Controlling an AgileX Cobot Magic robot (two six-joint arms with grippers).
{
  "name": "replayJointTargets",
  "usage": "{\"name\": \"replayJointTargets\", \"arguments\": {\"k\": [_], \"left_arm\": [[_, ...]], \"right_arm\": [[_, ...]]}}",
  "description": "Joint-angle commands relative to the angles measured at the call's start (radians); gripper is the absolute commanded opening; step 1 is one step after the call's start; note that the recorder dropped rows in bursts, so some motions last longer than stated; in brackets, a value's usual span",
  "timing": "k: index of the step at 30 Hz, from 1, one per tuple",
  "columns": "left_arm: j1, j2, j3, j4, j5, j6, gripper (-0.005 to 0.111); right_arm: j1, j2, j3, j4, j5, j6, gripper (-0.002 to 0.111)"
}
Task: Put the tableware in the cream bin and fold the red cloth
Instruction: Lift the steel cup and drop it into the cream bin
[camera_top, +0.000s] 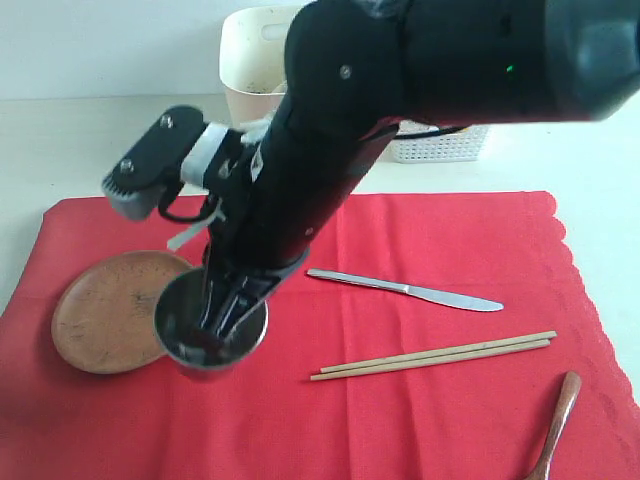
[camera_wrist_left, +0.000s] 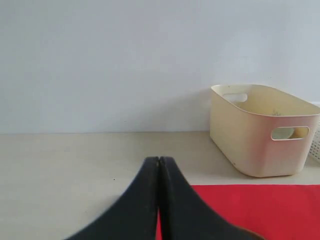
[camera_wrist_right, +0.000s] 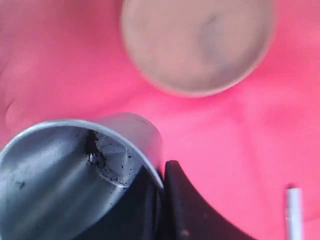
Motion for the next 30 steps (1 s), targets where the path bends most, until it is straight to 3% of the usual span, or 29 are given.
{"name": "replayJointTargets", "arguments": {"k": [1, 15, 23, 30], "left_arm": [[-0.005, -0.006, 0.003, -0.004, 0.004, 0.000, 0.002], [-0.005, -0.006, 0.003, -0.004, 0.004, 0.000, 0.002], [-0.005, -0.006, 0.003, -0.004, 0.004, 0.000, 0.002], [-0.005, -0.006, 0.003, -0.004, 0.004, 0.000, 0.002]], "right_arm": [[-0.078, -0.055, 0.001, 0.001, -0.147, 0.012, 0.000], [-0.288, -0.046, 0.001, 0.026, -0.656, 0.177, 0.000], [-0.348, 0.046, 0.001, 0.112, -0.916, 0.184, 0.000], [-0.359, 0.147, 0.001, 0.251, -1.043, 0.184, 0.000]]}}
